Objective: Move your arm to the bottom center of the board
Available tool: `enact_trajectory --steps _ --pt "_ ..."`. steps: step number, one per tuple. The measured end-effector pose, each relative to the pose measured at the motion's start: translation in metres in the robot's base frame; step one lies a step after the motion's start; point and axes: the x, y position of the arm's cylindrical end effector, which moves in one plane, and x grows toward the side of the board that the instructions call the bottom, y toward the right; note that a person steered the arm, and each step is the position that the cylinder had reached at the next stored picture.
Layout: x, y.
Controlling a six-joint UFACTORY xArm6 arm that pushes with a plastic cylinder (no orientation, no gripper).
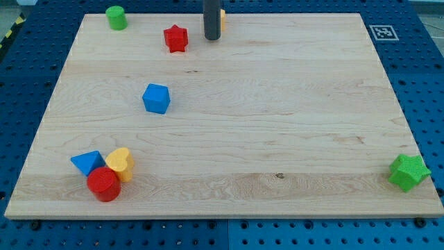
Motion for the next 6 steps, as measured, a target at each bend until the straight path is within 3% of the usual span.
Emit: enact_trajectory --steps 1,2,6 --pt "0.013 0.004" --pt "0.055 0.013" --pt "0.346 0.023"
